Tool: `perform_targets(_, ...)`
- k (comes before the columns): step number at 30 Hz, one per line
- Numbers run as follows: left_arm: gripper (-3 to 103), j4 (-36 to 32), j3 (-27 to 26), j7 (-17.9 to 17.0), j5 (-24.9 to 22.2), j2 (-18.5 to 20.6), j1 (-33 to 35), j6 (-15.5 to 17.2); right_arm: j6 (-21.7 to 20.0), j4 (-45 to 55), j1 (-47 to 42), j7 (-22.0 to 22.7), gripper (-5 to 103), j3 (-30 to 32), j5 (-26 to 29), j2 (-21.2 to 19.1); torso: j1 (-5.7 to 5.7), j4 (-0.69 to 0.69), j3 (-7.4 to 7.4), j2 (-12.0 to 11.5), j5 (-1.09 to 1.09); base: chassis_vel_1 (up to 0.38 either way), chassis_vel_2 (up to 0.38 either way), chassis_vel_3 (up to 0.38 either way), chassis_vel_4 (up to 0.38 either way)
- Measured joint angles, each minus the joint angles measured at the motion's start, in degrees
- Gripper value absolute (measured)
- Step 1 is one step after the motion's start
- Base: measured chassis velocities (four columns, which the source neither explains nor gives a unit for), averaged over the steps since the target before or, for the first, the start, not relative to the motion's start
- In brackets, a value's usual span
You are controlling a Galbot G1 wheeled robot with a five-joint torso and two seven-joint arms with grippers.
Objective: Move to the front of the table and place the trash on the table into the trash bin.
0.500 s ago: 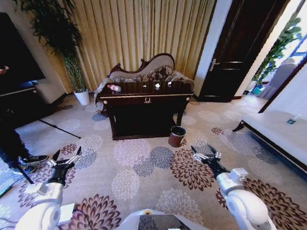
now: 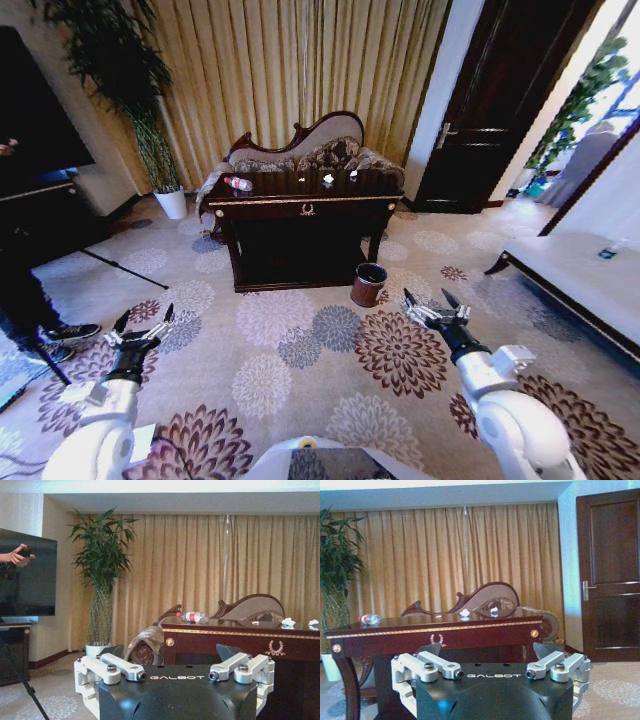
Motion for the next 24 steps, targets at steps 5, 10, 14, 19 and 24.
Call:
perform_targets(5,100,-0.18,-0.02,-0.11,0.02,0.11,0.05,0.24,0.06,-0.23,-0.52,0.00,100,0.10,-1.23,0.37,0.00,0.00,0.00,0.00,-0.01,0.000,0.000,0.000,0.000)
perform_targets(10,100,-1.70,-0.72,-0.18,0.04,-0.14,0.46,1.59,-0.51,-0.47,-0.45,0.00,100,-0.01,-1.82,0.43,0.00,0.00,0.00,0.00,-0.01,0.000,0.000,0.000,0.000)
perform_targets(14,100,-3.00,-1.19,-0.45,0.05,-0.20,0.89,2.76,-1.66,-0.10,-0.44,0.09,100,0.02,-1.78,0.14,0.00,0.00,0.00,0.00,0.00,0.000,0.000,0.000,0.000)
perform_targets(19,100,-4.67,-1.55,-0.70,-0.10,-0.35,1.25,3.02,-3.28,2.09,-0.41,1.51,100,0.35,-0.49,-0.39,0.00,0.00,0.00,0.00,-0.02,0.000,0.000,0.000,0.000)
perform_targets(24,100,-6.38,-1.79,-0.83,-0.12,-0.48,1.36,4.60,-3.42,2.13,-0.42,1.59,100,0.49,-0.54,-0.45,0.00,0.00,0.00,0.00,0.00,0.000,0.000,0.000,0.000)
